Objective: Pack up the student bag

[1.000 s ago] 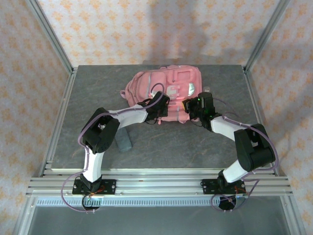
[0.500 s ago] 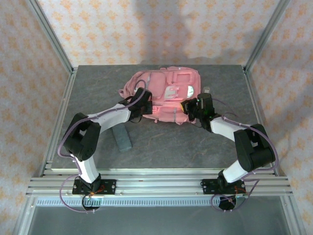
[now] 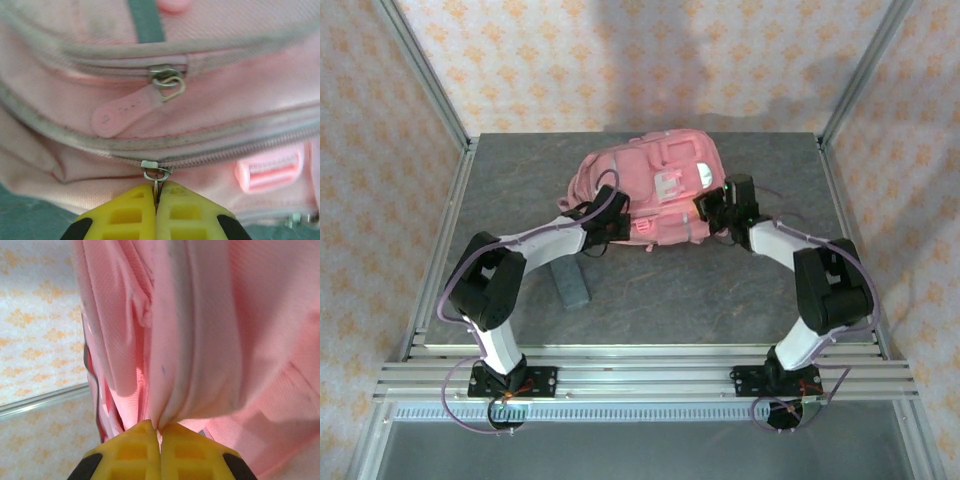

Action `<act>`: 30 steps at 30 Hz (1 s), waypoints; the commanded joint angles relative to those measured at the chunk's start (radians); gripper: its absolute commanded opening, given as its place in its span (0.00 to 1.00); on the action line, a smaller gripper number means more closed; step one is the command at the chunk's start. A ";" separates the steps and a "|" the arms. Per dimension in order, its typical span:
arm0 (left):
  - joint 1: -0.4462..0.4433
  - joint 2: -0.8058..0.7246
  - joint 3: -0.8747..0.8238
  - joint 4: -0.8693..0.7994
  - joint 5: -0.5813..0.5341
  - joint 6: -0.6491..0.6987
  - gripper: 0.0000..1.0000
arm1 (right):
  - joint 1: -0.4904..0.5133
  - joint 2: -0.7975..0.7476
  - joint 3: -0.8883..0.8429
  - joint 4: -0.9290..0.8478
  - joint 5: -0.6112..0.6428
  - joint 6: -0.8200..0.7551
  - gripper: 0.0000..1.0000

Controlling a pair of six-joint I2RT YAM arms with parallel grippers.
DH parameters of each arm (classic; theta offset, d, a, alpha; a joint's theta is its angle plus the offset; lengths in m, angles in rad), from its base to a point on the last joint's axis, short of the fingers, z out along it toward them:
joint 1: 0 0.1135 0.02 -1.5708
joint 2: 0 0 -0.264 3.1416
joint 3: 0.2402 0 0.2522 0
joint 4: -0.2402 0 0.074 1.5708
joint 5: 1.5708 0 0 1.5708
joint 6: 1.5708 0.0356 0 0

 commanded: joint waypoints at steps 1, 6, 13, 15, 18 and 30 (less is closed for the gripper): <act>-0.065 -0.039 -0.003 -0.027 0.071 0.003 0.00 | -0.022 0.039 0.130 -0.049 0.064 -0.108 0.00; -0.148 0.002 0.049 0.023 0.056 -0.023 0.00 | -0.025 0.117 0.291 -0.251 0.027 -0.181 0.31; -0.156 0.017 0.081 0.047 0.027 -0.019 0.00 | 0.030 -0.015 0.114 -0.217 -0.095 -0.158 0.53; -0.156 0.013 0.079 0.045 0.025 -0.013 0.00 | 0.063 -0.036 0.081 -0.216 -0.100 -0.161 0.58; -0.158 0.006 0.077 0.039 0.022 -0.010 0.00 | 0.106 -0.026 0.041 -0.165 -0.135 -0.135 0.58; -0.185 0.006 0.057 0.044 0.006 -0.012 0.00 | 0.195 0.172 0.133 -0.114 -0.152 -0.077 0.15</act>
